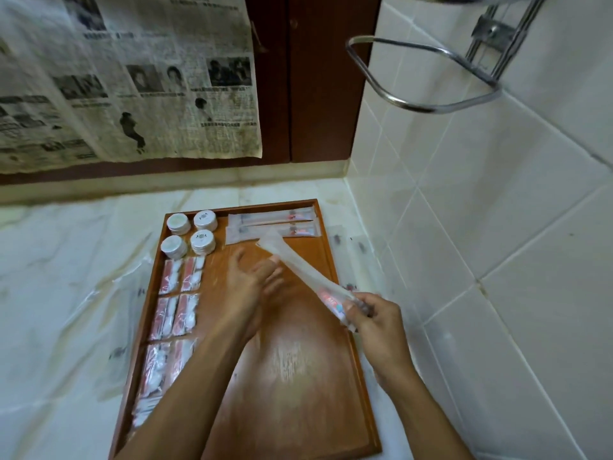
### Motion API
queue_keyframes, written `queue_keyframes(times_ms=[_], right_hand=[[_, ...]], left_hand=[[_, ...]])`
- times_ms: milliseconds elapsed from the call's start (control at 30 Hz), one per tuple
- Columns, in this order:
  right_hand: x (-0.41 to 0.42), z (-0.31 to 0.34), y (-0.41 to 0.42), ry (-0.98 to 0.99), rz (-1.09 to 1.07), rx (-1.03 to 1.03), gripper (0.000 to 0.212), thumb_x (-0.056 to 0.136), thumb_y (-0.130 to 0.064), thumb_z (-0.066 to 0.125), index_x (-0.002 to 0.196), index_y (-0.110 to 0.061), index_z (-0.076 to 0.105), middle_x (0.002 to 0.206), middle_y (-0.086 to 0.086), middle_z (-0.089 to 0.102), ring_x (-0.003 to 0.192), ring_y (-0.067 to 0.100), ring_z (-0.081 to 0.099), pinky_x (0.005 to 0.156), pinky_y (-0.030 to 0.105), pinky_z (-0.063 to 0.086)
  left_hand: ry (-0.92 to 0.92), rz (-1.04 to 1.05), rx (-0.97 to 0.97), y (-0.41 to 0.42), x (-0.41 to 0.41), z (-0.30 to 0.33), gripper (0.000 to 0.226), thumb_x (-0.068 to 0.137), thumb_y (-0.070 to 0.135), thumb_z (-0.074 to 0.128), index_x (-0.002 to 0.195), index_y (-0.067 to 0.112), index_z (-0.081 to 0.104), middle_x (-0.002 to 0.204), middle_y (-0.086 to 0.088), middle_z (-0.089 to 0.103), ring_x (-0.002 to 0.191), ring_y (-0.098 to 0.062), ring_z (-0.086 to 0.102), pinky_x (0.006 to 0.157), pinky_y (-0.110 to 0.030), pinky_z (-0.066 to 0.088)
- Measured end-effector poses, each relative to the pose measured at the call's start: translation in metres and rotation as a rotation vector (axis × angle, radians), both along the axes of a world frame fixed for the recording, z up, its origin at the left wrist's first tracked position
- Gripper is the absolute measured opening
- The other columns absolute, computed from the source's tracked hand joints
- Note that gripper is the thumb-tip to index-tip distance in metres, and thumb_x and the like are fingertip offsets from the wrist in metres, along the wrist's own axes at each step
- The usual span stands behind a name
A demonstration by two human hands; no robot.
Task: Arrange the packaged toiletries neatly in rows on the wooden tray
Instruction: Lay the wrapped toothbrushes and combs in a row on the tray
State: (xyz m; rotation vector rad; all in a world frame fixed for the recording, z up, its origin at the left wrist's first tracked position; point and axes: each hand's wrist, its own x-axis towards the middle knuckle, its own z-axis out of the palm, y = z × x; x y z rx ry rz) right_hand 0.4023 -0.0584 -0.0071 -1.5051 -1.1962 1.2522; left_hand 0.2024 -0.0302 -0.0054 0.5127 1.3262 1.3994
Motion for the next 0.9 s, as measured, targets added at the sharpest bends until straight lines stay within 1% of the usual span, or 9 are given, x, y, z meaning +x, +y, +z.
queue_keyframes(times_ms=[67, 200, 300, 367, 433, 567, 667, 800, 900], right_hand=[[-0.005, 0.003, -0.002, 0.065, 0.097, -0.079, 0.022, 0.091, -0.003, 0.06, 0.082, -0.018, 0.074, 0.064, 0.003, 0.067, 0.062, 0.013, 0.061, 0.064, 0.031, 0.051], [-0.01, 0.007, -0.003, 0.13, 0.248, -0.245, 0.026, 0.089, -0.001, 0.054, 0.085, -0.016, 0.075, 0.065, 0.018, 0.064, 0.06, 0.022, 0.058, 0.059, 0.03, 0.049], [-0.014, 0.006, -0.005, 0.215, 0.272, -0.324, 0.011, 0.091, -0.01, 0.062, 0.094, -0.012, 0.073, 0.074, 0.016, 0.069, 0.06, 0.023, 0.062, 0.054, 0.029, 0.052], [-0.016, 0.004, -0.007, 0.207, 0.301, -0.321, 0.009, 0.09, -0.011, 0.065, 0.094, -0.007, 0.072, 0.075, 0.014, 0.07, 0.059, 0.023, 0.063, 0.052, 0.028, 0.053], [-0.018, 0.0, -0.009, 0.183, 0.302, -0.308, 0.009, 0.091, -0.01, 0.064, 0.091, -0.006, 0.072, 0.073, 0.013, 0.069, 0.057, 0.021, 0.062, 0.051, 0.026, 0.052], [-0.019, -0.008, -0.012, -0.038, 0.34, -0.185, 0.012, 0.091, -0.01, 0.064, 0.086, -0.015, 0.074, 0.081, 0.002, 0.072, 0.064, 0.012, 0.065, 0.056, 0.023, 0.052], [-0.017, -0.01, -0.012, -0.155, 0.368, -0.053, 0.014, 0.09, -0.011, 0.066, 0.083, -0.02, 0.074, 0.081, -0.008, 0.07, 0.073, 0.005, 0.065, 0.057, 0.019, 0.051], [-0.012, -0.006, -0.008, -0.277, 0.374, 0.124, 0.012, 0.086, -0.015, 0.07, 0.081, -0.027, 0.072, 0.082, -0.021, 0.068, 0.081, -0.002, 0.063, 0.066, 0.009, 0.046], [-0.013, -0.001, -0.008, -0.312, 0.379, 0.264, 0.023, 0.083, -0.013, 0.072, 0.083, -0.036, 0.07, 0.084, -0.023, 0.068, 0.087, -0.004, 0.061, 0.073, 0.007, 0.046]], left_hand=[[-0.219, -0.086, -0.021, -0.014, -0.003, -0.005, 0.056, 0.078, 0.019, 0.076, 0.128, 0.013, 0.052, 0.114, -0.018, 0.069, 0.101, -0.032, 0.069, 0.074, -0.035, 0.059], [-0.216, -0.121, -0.048, -0.038, 0.0, -0.015, 0.023, 0.076, 0.021, 0.074, 0.093, 0.006, 0.073, 0.099, -0.018, 0.071, 0.087, -0.024, 0.071, 0.066, -0.027, 0.057], [-0.211, -0.018, -0.053, -0.049, 0.001, -0.022, 0.024, 0.075, 0.016, 0.073, 0.092, -0.001, 0.071, 0.091, -0.02, 0.071, 0.083, -0.027, 0.071, 0.067, -0.033, 0.06], [-0.211, 0.013, -0.068, -0.056, 0.002, -0.025, 0.029, 0.075, 0.016, 0.074, 0.095, -0.005, 0.069, 0.092, -0.023, 0.071, 0.087, -0.032, 0.07, 0.077, -0.041, 0.06], [-0.197, 0.036, -0.075, -0.063, 0.004, -0.027, 0.028, 0.075, 0.017, 0.076, 0.092, -0.004, 0.07, 0.091, -0.024, 0.07, 0.086, -0.033, 0.07, 0.077, -0.04, 0.06], [-0.158, 0.085, -0.077, -0.075, 0.006, -0.029, 0.019, 0.074, 0.021, 0.077, 0.081, 0.004, 0.075, 0.088, -0.021, 0.072, 0.084, -0.029, 0.072, 0.065, -0.03, 0.06], [-0.198, 0.133, -0.082, -0.079, 0.002, -0.027, 0.028, 0.073, 0.024, 0.078, 0.091, 0.004, 0.07, 0.093, -0.019, 0.073, 0.085, -0.029, 0.072, 0.068, -0.033, 0.061], [-0.253, 0.221, -0.053, -0.08, -0.012, -0.016, 0.031, 0.072, 0.023, 0.076, 0.094, 0.004, 0.066, 0.088, -0.013, 0.073, 0.077, -0.022, 0.073, 0.061, -0.028, 0.06], [-0.333, 0.224, -0.053, -0.08, -0.023, -0.009, 0.03, 0.073, 0.022, 0.073, 0.096, 0.004, 0.064, 0.088, -0.013, 0.073, 0.081, -0.024, 0.072, 0.063, -0.031, 0.061]])
